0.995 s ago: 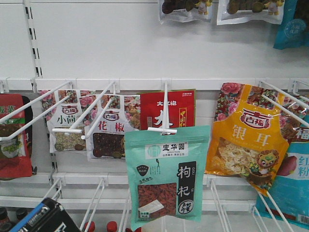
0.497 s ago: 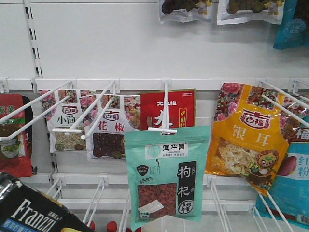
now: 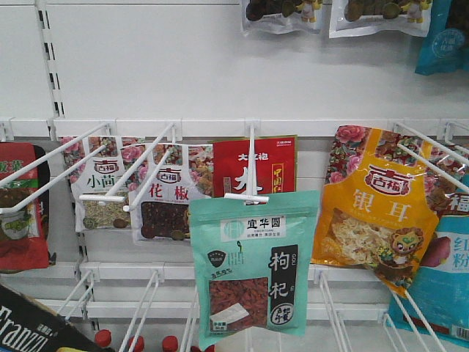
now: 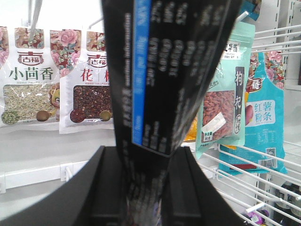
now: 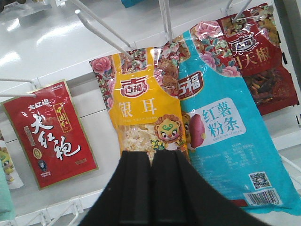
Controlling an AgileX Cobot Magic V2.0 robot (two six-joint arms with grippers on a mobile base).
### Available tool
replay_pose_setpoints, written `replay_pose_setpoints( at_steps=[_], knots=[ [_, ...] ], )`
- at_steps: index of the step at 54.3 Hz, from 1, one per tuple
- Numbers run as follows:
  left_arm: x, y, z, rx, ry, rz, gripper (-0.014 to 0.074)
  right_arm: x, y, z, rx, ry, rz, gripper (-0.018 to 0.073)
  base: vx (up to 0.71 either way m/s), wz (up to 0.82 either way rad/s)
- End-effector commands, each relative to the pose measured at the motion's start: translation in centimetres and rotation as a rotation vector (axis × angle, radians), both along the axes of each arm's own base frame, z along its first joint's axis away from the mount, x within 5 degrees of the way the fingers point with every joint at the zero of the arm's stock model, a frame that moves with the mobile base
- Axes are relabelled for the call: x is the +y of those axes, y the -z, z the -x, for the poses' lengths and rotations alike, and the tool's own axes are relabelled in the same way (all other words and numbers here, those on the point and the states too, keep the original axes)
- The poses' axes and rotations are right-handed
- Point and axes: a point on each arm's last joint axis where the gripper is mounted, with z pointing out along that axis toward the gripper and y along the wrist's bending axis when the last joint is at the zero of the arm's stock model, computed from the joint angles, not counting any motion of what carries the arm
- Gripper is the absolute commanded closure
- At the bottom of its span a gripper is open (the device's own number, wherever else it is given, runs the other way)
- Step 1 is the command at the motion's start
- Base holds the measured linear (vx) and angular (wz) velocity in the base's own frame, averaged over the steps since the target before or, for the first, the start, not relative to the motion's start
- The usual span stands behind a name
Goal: Pick snacks and fruit into basket
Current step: 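Move the right gripper toward the teal goji bag on its hook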
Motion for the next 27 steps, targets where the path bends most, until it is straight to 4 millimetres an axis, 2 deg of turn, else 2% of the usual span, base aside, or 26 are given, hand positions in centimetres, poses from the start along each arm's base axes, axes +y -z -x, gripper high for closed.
replay_pose_setpoints(
  at_steps=[1, 8, 13, 19, 27],
  knots=[
    [-0.1, -1.6, 0.2, -0.079, 0.034, 0.073, 0.0596, 0.0, -0.5, 0.1, -0.071, 0.008, 0.017, 0.0563, 0.0, 0.0],
    [-0.1, -1.6, 0.2, -0.079, 0.034, 0.073, 0.0596, 0.1, -1.1, 0.2, -0.109, 0.009, 0.076, 0.053, 0.0, 0.0],
    [-0.1, -1.6, 0.2, -0.079, 0.034, 0.073, 0.0596, 0.3, -1.8, 0.4, -0.127, 0.009, 0.148, 0.0466, 0.0, 0.0],
    [-0.1, -1.6, 0.2, -0.079, 0.034, 0.073, 0.0596, 0.4, -3.1, 0.6, -0.168, 0.011, 0.181, 0.0344, 0.0, 0.0],
    [-0.1, -1.6, 0.2, -0.079, 0.034, 0.073, 0.0596, 0.4, -4.8, 1.0, -0.204, 0.011, 0.167, 0.0115, 0.0, 0.0]
  ],
)
